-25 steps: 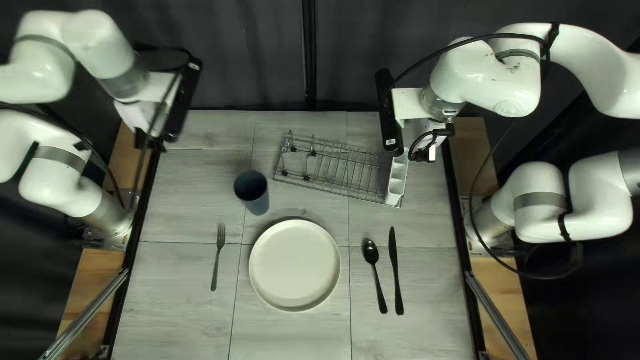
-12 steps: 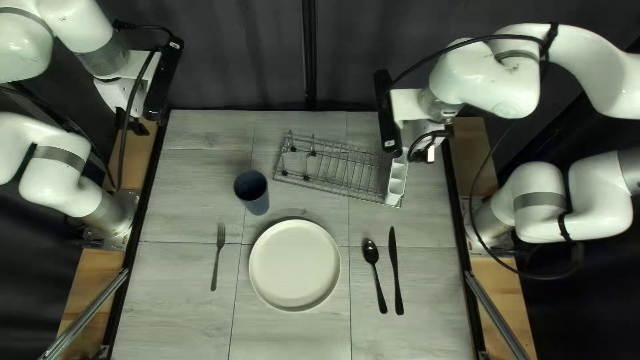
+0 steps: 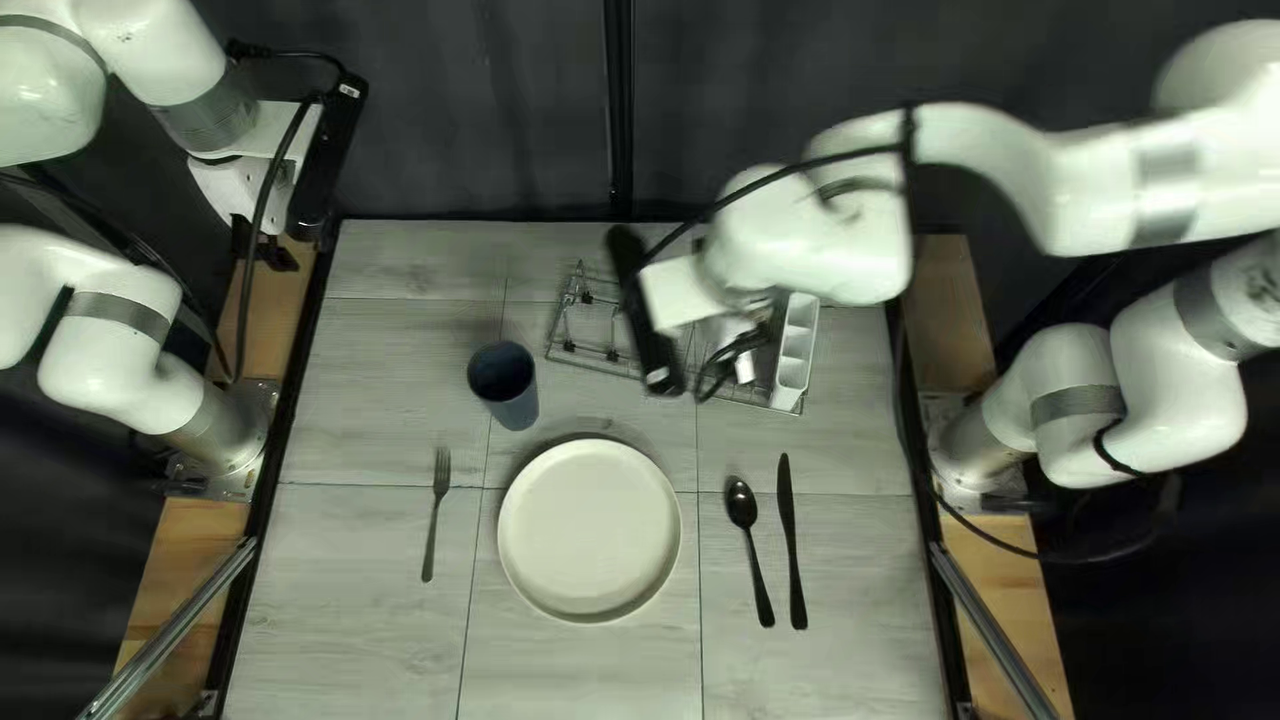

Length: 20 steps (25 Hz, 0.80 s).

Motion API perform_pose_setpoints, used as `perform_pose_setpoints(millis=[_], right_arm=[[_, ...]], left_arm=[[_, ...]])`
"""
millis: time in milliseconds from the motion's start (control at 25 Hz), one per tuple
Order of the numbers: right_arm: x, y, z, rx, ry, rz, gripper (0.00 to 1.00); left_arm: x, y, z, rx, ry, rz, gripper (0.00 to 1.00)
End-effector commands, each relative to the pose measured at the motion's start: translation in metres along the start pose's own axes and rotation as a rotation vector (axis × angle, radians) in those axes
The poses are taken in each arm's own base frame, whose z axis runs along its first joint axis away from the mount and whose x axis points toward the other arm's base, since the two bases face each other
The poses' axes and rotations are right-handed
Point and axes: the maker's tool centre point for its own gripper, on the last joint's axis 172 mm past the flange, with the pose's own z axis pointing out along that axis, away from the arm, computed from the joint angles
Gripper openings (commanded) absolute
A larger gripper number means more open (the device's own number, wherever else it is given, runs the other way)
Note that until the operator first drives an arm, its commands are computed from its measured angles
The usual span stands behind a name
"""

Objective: Pick up and place plate onto table. Place down one fork to the left of the plate. Place spoon and knife to the right of the plate. Place cup above the knife and spoon

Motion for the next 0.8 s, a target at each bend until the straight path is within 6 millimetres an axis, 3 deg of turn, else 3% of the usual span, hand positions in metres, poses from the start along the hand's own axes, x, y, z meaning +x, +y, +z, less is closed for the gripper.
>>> perform_pose_setpoints(millis=[40, 480, 800], right_arm=[[0.046, 0.007, 0.018, -0.012, 0.050, -0.080, 1.00], [0.112, 0.019, 0.045, -0.002, 0.089, -0.206, 1.00], [0.128, 0.026, 0.074, -0.002, 0.089, -0.247, 1.00]], left_arm=[[0.000, 0.000, 0.000, 0.000, 0.000, 0.000, 1.00], [0.000, 0.000, 0.000, 0.000, 0.000, 0.000, 1.00], [0.000, 0.000, 0.000, 0.000, 0.000, 0.000, 1.00]])
